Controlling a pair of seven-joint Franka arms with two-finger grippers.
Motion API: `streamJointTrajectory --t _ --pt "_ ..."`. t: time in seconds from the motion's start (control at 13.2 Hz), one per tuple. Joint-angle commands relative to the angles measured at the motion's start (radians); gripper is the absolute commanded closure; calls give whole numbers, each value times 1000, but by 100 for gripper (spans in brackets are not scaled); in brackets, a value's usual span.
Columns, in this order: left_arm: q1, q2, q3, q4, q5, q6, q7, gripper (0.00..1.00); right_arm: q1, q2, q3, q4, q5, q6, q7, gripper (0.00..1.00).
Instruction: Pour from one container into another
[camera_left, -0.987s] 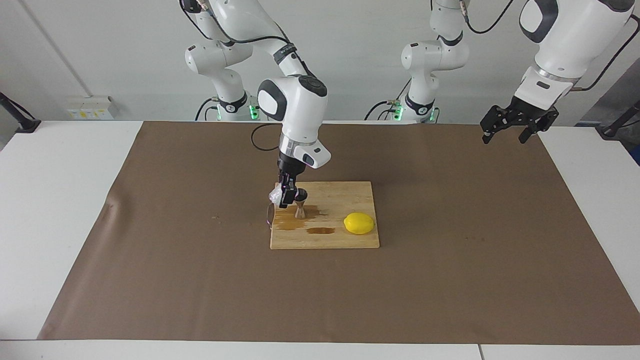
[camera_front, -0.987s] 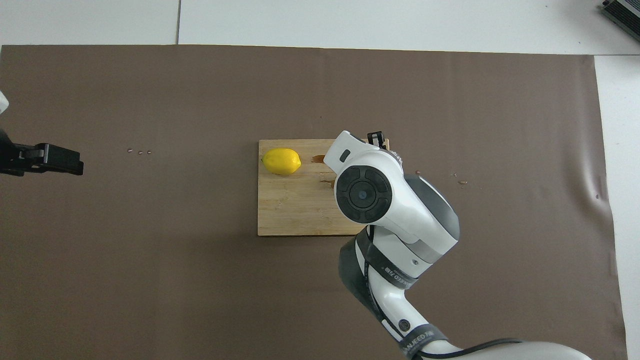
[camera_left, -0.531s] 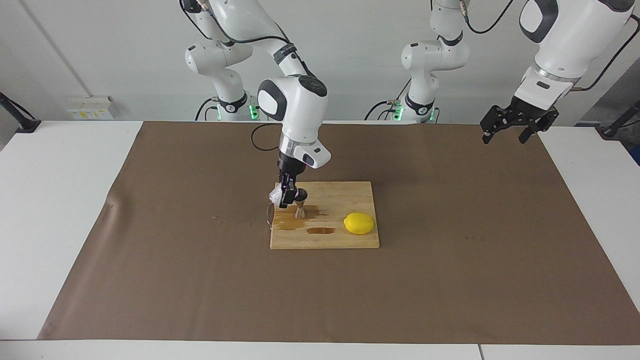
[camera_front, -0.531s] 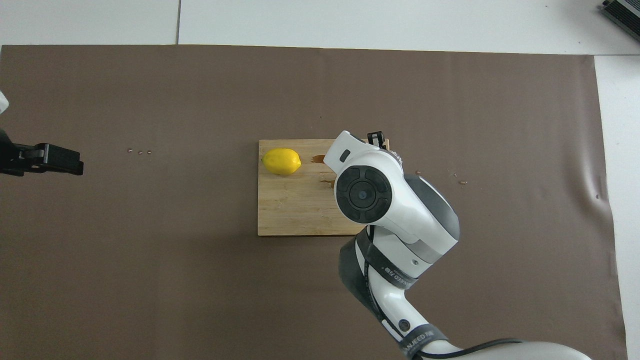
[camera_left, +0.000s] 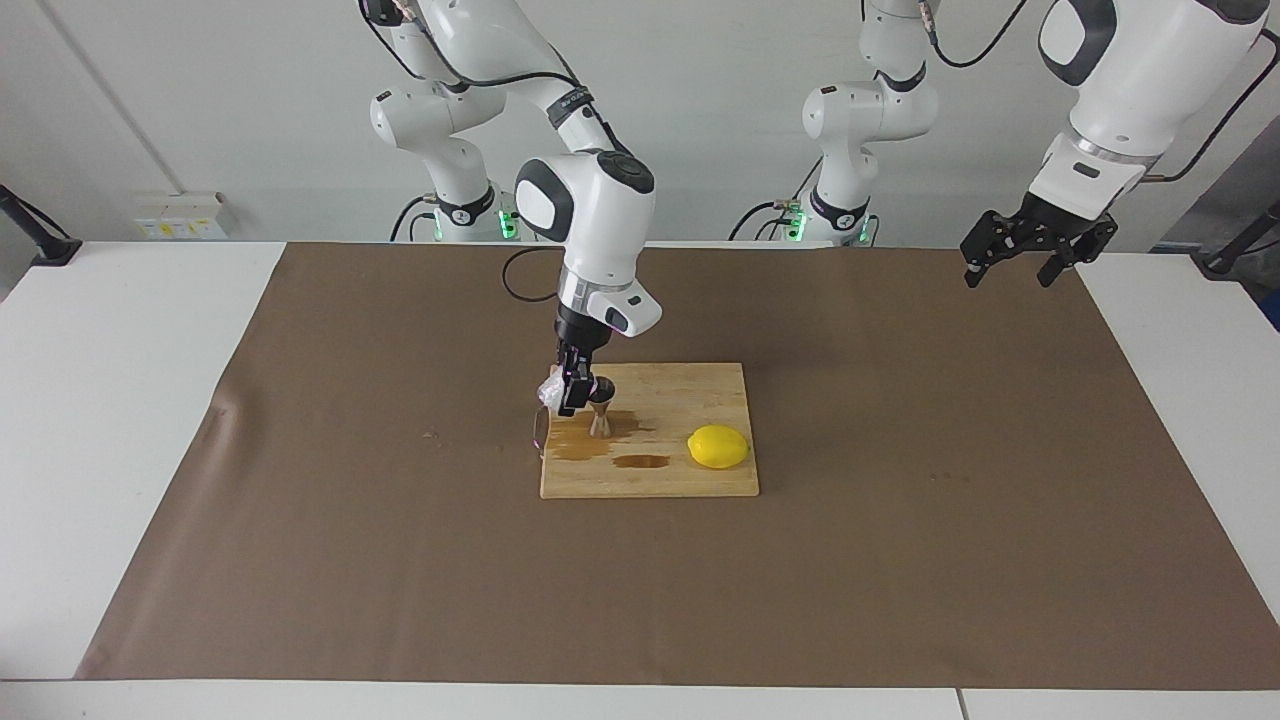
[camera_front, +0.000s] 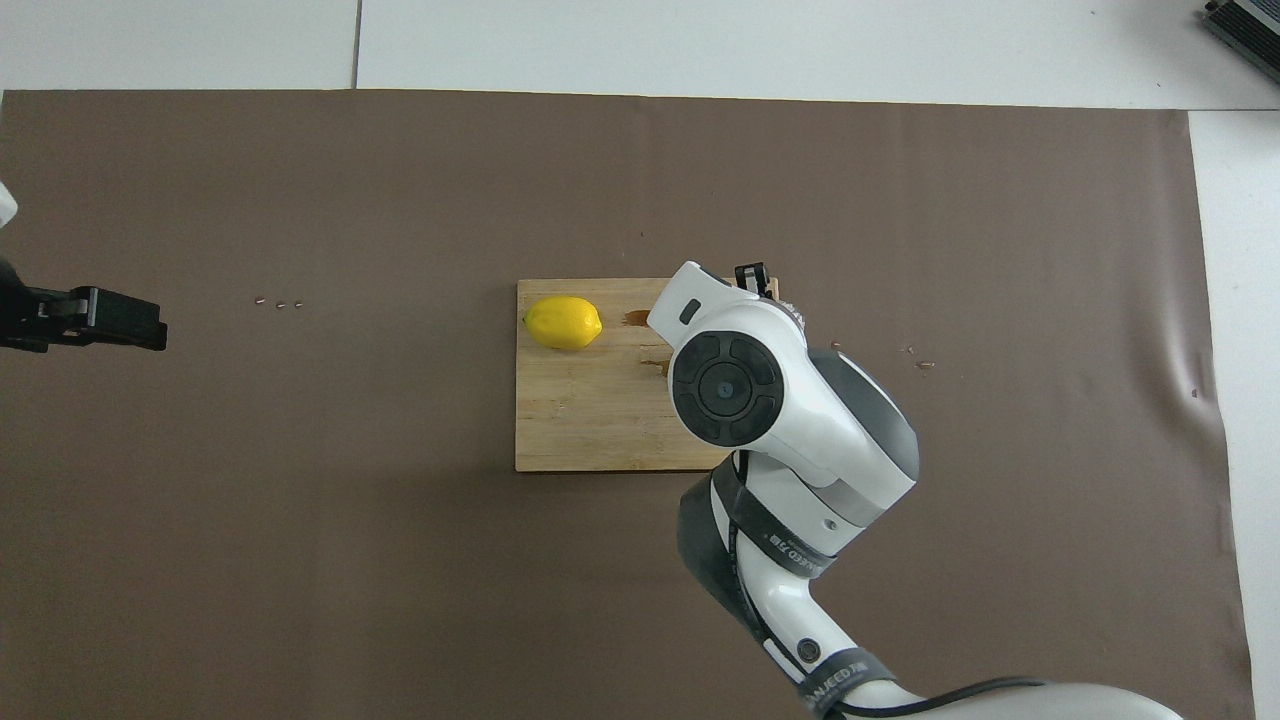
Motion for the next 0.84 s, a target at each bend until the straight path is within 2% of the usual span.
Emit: streamJointTrajectory --t 0.0,0.53,0.76 --pt "7 -25 -4 -22 6 -8 -10 0 -3 -5 5 -5 -35 -10 28 44" --pt "7 -25 -4 -22 6 -8 -10 0 -11 -7 8 2 -11 1 51 43" --pt "7 -25 -4 -22 6 -8 -10 0 -20 -11 10 2 56 13 85 43"
